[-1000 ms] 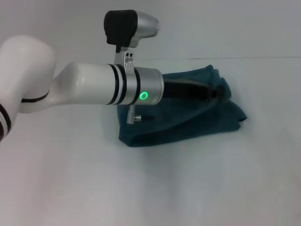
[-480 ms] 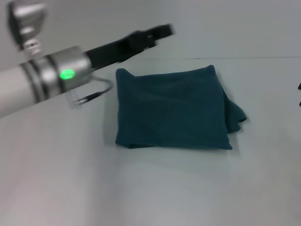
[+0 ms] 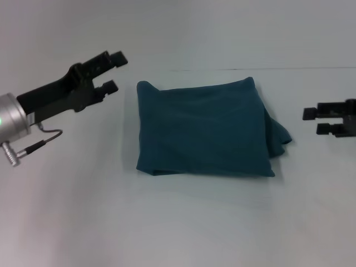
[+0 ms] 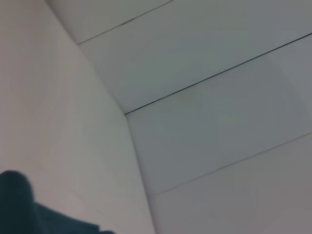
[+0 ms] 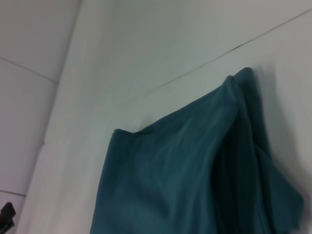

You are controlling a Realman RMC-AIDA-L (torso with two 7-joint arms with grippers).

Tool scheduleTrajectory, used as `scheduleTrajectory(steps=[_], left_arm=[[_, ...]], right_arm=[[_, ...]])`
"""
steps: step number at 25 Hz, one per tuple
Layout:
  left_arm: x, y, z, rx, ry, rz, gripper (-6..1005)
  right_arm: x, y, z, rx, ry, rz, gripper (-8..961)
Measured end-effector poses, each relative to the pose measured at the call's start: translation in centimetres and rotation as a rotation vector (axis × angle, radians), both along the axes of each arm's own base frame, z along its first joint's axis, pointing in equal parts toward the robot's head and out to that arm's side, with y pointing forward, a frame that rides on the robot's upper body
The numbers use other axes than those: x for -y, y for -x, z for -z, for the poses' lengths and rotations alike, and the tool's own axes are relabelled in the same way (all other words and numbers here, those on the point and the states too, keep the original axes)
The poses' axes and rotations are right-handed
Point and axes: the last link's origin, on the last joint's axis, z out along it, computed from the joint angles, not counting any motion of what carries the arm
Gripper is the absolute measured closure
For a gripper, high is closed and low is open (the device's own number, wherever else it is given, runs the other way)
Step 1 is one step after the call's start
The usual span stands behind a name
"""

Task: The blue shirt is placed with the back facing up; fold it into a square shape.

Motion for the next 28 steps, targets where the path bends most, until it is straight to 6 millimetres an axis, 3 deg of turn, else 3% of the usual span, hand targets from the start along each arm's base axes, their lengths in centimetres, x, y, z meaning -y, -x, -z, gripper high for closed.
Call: scheduleTrajectory(steps=[6, 11, 14, 19, 28], left_arm=[[1.2, 1.3, -0.2, -0.103, 0.074, 0.025, 63], [2.8, 1.1, -0.7, -0.432, 0.055, 0.36, 63], [3.5, 1.3, -0.7, -0.517, -0.021, 0.46, 62], [3.5, 1.9, -0.9, -0.505, -0.055, 0.421, 62], [3.6, 2.3, -0.8, -0.463, -0.091, 0.357, 62]], right_arm=[[-2.9, 2.8, 0.9, 0.157, 0.074, -0.021, 177], [-4.0, 4.3, 1.2, 0.238, 0.091, -0.05, 177], [-4.2, 4.7, 1.4, 0.237, 0.089, -0.055, 177], [-4.4, 4.7, 2.5, 0.245, 0.082, -0.038, 180], [-4.8, 4.8, 6.8, 0.226, 0.022, 0.006, 197]])
